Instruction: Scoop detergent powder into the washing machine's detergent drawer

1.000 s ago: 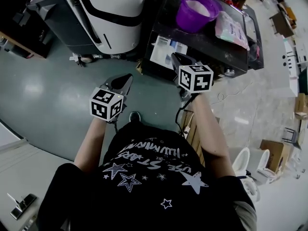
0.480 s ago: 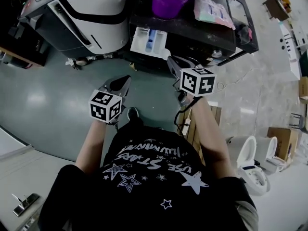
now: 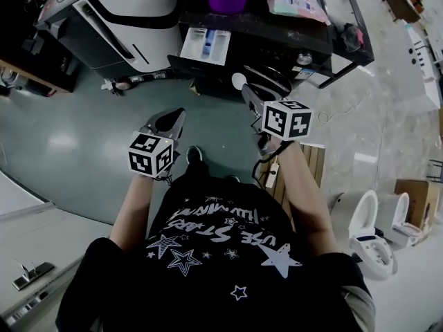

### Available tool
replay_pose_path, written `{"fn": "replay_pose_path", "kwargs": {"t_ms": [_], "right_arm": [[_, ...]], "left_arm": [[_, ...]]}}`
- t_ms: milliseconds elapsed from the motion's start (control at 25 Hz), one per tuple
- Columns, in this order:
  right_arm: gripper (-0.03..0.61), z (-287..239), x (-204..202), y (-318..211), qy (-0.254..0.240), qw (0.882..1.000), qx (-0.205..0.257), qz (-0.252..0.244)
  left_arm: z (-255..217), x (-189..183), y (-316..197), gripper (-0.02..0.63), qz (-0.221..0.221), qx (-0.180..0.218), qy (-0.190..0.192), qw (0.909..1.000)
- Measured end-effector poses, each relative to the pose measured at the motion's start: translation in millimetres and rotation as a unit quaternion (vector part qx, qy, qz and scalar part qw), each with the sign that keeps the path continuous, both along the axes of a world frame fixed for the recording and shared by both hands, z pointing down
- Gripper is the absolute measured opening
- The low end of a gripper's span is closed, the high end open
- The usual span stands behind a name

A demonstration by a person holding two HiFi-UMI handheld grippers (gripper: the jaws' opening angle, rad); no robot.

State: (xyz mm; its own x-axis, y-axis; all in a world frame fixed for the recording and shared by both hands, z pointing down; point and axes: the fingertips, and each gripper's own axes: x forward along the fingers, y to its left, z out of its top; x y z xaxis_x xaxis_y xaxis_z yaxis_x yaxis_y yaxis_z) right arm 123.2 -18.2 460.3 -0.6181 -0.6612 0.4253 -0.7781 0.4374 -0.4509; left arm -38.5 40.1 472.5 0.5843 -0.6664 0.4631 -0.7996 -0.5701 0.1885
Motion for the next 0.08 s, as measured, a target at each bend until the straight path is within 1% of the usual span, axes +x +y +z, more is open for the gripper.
{"fn": "replay_pose_path", "kwargs": {"t_ms": [80], "right_arm": [[0.035,-0.4,7.6,10.5,-0.003,1.0,-0.001,0.0]], "left_arm": [[-3.1,5.8,8.0,0.002,-0.006,0.004,0.0,1.0]]}}
